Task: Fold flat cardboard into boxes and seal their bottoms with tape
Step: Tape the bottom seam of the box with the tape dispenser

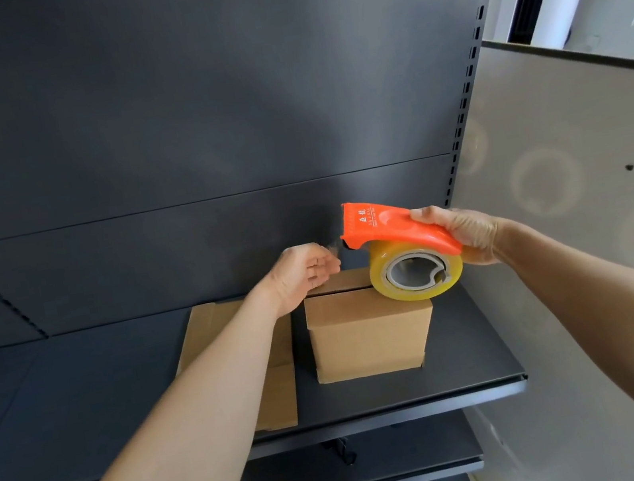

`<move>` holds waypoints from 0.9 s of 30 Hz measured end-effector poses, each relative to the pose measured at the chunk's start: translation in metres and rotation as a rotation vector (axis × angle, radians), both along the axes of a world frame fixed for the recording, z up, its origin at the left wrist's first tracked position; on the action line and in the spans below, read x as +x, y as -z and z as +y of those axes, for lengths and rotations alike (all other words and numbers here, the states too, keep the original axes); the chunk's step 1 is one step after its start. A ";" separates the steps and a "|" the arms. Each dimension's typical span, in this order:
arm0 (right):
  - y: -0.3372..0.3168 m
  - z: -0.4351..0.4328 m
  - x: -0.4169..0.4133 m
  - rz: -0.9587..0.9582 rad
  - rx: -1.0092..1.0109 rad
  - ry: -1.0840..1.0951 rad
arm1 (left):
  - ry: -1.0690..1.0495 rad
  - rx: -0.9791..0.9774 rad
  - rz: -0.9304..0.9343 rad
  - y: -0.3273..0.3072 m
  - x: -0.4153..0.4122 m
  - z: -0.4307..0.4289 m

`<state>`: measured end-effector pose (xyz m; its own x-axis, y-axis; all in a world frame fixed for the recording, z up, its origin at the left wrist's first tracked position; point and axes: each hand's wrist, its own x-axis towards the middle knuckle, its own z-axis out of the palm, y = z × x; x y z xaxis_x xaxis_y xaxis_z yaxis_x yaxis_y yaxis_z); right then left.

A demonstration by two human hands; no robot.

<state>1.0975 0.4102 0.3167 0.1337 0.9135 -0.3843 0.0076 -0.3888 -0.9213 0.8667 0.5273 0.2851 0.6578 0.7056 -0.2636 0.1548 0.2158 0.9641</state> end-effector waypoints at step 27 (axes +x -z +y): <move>-0.025 0.008 0.000 -0.259 -0.104 -0.087 | -0.207 -0.289 0.148 0.004 0.005 -0.016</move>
<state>1.0976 0.4186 0.3420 0.1625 0.8832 -0.4400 0.2744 -0.4688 -0.8396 0.8718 0.5110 0.2810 0.4496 0.7021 -0.5521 0.2122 0.5164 0.8296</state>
